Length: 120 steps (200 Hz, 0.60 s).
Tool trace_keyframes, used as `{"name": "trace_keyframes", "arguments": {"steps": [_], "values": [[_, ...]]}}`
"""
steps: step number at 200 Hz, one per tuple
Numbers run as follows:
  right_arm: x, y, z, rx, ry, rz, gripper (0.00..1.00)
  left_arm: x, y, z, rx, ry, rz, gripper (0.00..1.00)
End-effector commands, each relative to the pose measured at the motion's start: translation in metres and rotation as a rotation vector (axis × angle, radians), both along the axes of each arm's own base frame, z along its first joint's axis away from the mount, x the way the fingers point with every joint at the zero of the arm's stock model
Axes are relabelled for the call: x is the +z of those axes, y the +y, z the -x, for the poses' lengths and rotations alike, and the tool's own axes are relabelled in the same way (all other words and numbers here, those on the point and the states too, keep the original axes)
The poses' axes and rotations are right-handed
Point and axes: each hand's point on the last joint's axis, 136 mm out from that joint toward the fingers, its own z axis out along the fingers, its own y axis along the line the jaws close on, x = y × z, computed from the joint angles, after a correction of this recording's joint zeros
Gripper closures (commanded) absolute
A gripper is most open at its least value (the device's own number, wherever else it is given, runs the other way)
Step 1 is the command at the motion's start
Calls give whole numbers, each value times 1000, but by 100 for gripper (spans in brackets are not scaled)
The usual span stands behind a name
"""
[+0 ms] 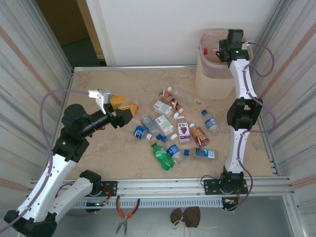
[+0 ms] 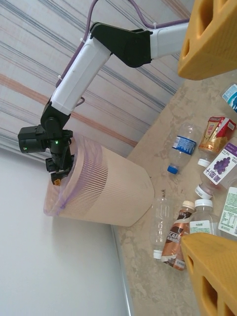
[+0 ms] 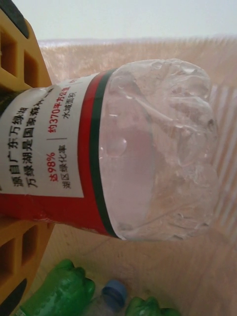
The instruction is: Put the plastic bottles in the bin
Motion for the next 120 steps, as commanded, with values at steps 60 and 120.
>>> {"name": "trace_keyframes", "arguments": {"steps": [60, 120], "values": [[-21, 6, -1, -58, 55, -85, 32, -29, 9, -10, 71, 106, -22, 19], [34, 1, 19, -70, -17, -51, 25, -41, 12, -16, 105, 153, -41, 19]]}}
